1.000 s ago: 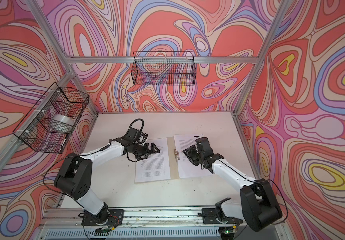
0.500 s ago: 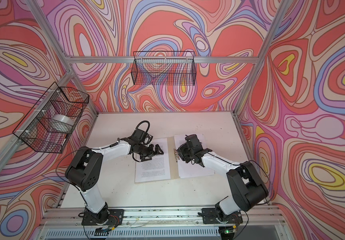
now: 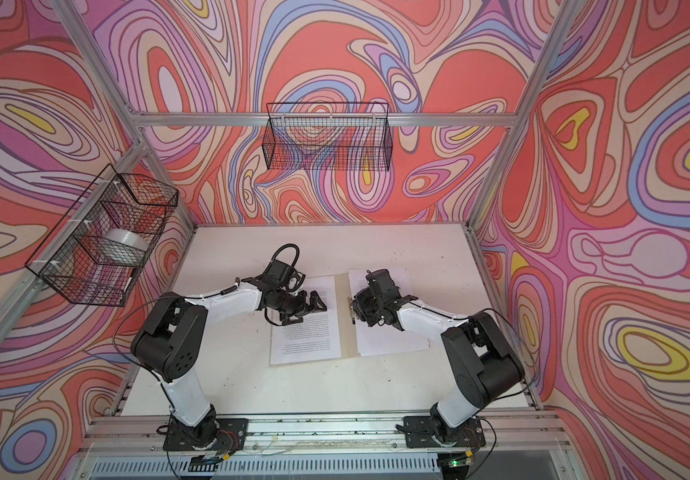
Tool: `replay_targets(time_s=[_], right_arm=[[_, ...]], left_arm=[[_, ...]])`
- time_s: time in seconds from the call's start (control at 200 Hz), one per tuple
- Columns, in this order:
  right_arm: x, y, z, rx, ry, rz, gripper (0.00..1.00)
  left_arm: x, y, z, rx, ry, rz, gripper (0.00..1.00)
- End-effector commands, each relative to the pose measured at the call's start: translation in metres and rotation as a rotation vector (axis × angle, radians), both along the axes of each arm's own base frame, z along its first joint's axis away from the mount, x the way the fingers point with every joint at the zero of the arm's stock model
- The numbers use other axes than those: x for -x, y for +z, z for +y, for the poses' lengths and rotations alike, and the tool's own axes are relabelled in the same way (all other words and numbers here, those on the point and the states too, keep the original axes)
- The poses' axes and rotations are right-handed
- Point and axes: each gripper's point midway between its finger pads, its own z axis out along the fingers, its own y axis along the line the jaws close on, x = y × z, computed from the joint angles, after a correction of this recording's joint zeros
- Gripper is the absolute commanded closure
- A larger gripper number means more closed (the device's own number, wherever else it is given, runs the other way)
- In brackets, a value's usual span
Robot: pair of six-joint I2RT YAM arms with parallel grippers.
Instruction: Put the files into the folder
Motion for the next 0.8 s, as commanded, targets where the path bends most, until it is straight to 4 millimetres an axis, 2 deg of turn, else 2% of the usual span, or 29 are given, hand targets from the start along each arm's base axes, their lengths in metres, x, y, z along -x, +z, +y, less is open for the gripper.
replay_targets(time_s=[0.0,0.33,0.546,0.791], right_arm=[[-0.004,0.003,0.006,-0.015,0.005,-0.008,0.84],[0.004,-0.001,0.004,-0.02,0.0,0.011,0.9],[0.005,0.007,0.001,-0.005,0.008,-0.014,0.79],[0.004,0.008,-0.002,-0.001,0.004,-0.019,0.79]], left_arm=[[0.002,-0.012,0.001,-0.008,0.004,0.025,0.0],[0.002,-0.018,0.001,-0.013,0.009,0.041,0.0],[0.003,-0.021,0.002,-0.023,0.007,0.046,0.0],[0.004,-0.022,0.002,-0.02,0.009,0.048,0.0]])
